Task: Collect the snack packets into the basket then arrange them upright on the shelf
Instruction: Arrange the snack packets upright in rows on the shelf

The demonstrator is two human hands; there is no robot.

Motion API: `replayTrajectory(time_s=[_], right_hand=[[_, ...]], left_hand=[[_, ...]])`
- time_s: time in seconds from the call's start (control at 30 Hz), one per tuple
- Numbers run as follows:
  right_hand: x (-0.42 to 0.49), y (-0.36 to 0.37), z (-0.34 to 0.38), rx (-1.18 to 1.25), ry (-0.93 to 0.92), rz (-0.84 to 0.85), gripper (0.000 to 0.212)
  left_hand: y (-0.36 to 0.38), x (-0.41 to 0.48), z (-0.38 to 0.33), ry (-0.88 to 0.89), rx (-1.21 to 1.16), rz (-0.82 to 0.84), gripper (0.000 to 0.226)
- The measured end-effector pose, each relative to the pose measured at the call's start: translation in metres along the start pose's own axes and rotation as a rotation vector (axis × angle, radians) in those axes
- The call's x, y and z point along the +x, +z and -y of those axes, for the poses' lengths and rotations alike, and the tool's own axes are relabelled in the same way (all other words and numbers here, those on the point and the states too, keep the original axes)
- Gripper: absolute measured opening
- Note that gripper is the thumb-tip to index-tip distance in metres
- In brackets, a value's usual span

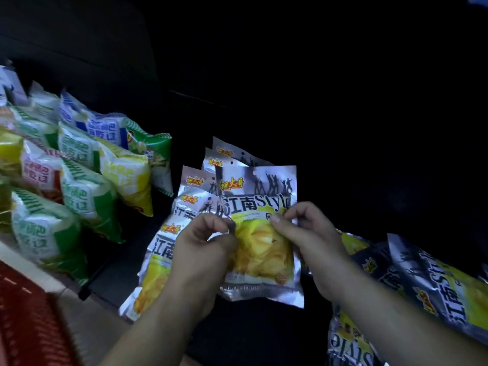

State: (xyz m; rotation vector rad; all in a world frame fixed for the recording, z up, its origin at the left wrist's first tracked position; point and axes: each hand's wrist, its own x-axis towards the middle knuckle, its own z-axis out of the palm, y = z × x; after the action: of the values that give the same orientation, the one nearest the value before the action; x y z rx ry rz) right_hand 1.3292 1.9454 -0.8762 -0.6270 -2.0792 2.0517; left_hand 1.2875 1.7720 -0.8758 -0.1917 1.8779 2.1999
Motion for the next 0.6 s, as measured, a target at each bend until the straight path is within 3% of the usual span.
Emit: replayTrajectory(time_s=[0.27, 0.4, 0.6], right_hand=[[-0.018, 0.012, -0.019, -0.055, 0.065, -0.104, 0.020], [-0.019, -0.003, -0.023, -0.086, 0.077, -0.065, 0.025], [-0.020, -0.020, -0.020, -0.103, 0.021, -0.021, 0.024]], left_hand=[[-0.007, -0.012, 0.009, -0.063, -0.075, 0.007, 0.004], [-0.004, -0.012, 0.011, -0.065, -0.008, -0.004, 0.015], [0.007, -0.006, 0.018, -0.088, 0.030, -0.034, 0.012]])
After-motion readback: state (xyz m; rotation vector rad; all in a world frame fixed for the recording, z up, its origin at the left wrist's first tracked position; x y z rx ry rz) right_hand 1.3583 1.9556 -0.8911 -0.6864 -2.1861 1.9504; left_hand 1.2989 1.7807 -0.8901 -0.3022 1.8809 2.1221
